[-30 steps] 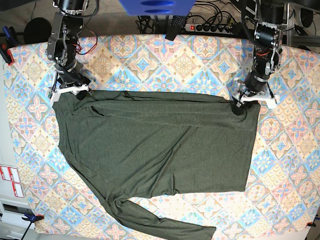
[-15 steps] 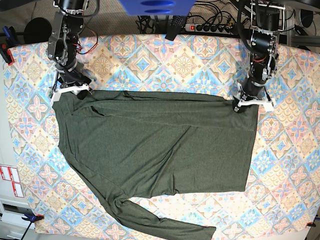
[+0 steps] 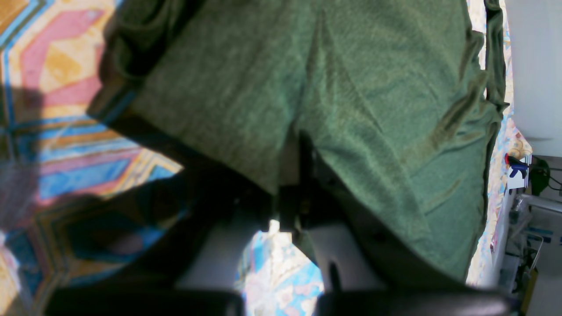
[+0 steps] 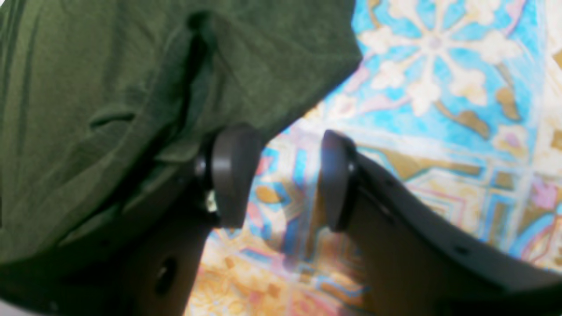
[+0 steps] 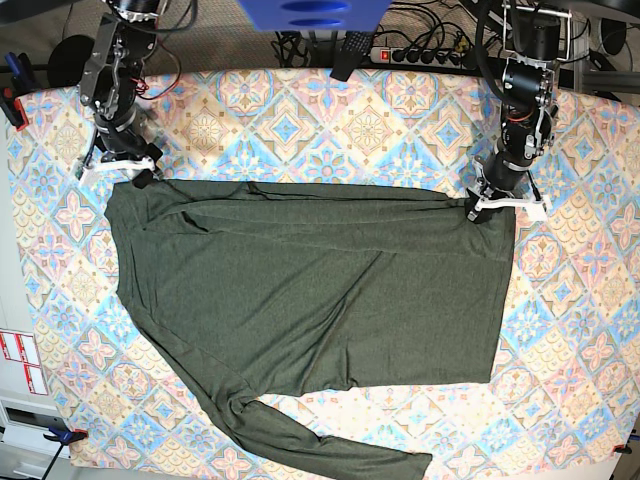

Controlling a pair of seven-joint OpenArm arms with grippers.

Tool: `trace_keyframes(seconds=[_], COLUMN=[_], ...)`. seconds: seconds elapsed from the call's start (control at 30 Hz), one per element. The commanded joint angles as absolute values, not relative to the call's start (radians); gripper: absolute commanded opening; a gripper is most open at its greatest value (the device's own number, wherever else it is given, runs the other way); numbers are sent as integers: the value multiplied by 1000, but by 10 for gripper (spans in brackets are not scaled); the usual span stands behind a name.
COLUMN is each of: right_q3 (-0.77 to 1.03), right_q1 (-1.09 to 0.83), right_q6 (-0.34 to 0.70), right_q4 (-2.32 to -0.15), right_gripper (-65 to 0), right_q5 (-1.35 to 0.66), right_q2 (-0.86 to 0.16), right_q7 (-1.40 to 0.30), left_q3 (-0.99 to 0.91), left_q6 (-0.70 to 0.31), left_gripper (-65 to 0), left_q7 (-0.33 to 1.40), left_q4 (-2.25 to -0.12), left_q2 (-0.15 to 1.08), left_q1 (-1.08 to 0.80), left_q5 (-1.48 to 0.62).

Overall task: Fold the T-shirt properly
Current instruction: 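Pull both held corners apart to stretch the shirt's shoulder edge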

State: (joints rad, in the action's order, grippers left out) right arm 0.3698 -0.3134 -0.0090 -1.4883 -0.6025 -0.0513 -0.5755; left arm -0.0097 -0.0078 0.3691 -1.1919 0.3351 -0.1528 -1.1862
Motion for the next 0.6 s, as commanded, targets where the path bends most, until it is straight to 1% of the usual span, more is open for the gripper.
trace_keyframes(seconds=[0.0,0.23,0.57], right_q3=[377,378,378], right_q1=[-300,-225,-199], right_q6=[-2,-2,-2], right_q4=[-1497,-1363,-1276], right_gripper=[-376,-376,-378], right_q5=[-611,-765,-779], right_q2=[-62,-64,-64], right_q7=[-559,-559,-555], left_q3=[-8,-8,-8], left_q6=[4,4,4], left_gripper=[-650,-650,-650], left_q7=[389,389,389], left_q4=[-1198,-1198,-1198], left_q2=[344,344,346], left_q1=[-160,-162,-162], left_q5=[-1181,-1181,-1181])
